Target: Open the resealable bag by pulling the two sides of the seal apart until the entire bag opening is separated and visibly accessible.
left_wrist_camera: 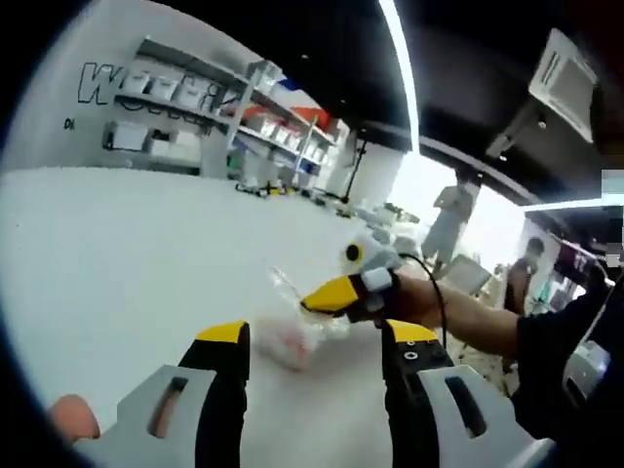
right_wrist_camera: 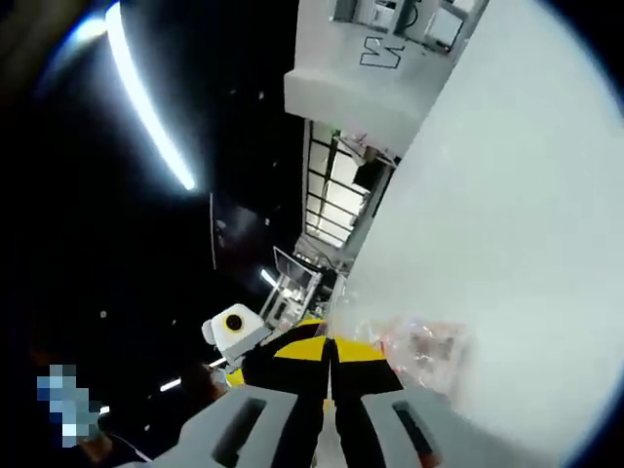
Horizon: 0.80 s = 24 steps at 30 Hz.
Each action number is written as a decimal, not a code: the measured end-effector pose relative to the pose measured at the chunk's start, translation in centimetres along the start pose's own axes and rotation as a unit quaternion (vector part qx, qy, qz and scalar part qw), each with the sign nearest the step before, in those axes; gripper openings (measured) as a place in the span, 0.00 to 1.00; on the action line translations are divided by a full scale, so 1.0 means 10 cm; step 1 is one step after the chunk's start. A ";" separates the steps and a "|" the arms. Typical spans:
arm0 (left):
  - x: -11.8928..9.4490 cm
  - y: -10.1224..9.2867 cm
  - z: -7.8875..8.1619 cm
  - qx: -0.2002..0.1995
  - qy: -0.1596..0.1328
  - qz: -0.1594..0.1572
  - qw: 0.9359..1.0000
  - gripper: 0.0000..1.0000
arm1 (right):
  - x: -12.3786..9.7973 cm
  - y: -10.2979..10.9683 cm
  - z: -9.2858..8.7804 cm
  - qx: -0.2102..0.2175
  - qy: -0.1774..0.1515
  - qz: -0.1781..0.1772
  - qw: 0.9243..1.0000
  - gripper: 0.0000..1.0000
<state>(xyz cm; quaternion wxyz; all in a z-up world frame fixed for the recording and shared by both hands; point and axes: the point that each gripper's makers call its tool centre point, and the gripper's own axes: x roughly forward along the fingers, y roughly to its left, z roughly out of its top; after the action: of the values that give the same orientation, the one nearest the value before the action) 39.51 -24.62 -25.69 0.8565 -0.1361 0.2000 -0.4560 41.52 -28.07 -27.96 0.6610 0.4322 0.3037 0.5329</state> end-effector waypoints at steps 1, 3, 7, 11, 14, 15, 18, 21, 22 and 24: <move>0.01 0.01 0.01 -0.014 -0.002 -0.001 1.000 0.54 | 0.00 0.00 0.00 0.001 -0.001 0.000 1.000 0.00; 0.04 0.04 0.03 -0.024 -0.001 -0.001 1.000 0.52 | 0.01 -0.01 0.00 0.000 -0.001 0.000 1.000 0.00; 0.11 0.06 -0.01 -0.036 0.014 -0.004 0.999 0.40 | 0.02 0.01 -0.04 -0.008 -0.003 0.000 1.000 0.00; 0.18 0.09 0.00 -0.044 0.022 -0.004 0.999 0.40 | 0.04 0.01 -0.05 -0.021 -0.002 -0.004 1.000 0.00; 0.22 0.12 0.01 -0.050 0.030 -0.002 0.998 0.41 | 0.06 0.02 -0.09 -0.032 0.000 -0.008 0.999 0.00; 0.22 0.13 0.01 -0.050 0.032 -0.001 0.998 0.41 | 0.07 0.02 -0.08 -0.033 0.001 -0.008 0.999 0.00; 0.23 0.15 0.01 -0.050 0.035 0.004 0.998 0.41 | 0.08 0.02 -0.10 -0.049 0.002 -0.016 0.999 0.00; 0.23 0.16 0.00 -0.050 0.036 0.009 0.998 0.40 | 0.07 0.04 -0.15 -0.064 0.003 -0.024 0.998 0.00; 0.23 0.17 -0.01 -0.050 0.037 0.011 0.998 0.39 | 0.07 0.05 -0.16 -0.068 0.003 -0.025 0.997 0.00; 0.25 0.16 -0.02 -0.052 0.040 0.009 0.998 0.37 | 0.08 0.03 -0.15 -0.078 0.005 -0.031 0.996 0.00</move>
<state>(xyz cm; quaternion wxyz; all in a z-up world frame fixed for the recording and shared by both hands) 41.79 -25.87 -27.08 0.8439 -0.1600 0.2586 -0.4421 40.32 -26.87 -28.30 0.7076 0.3670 0.2774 0.5363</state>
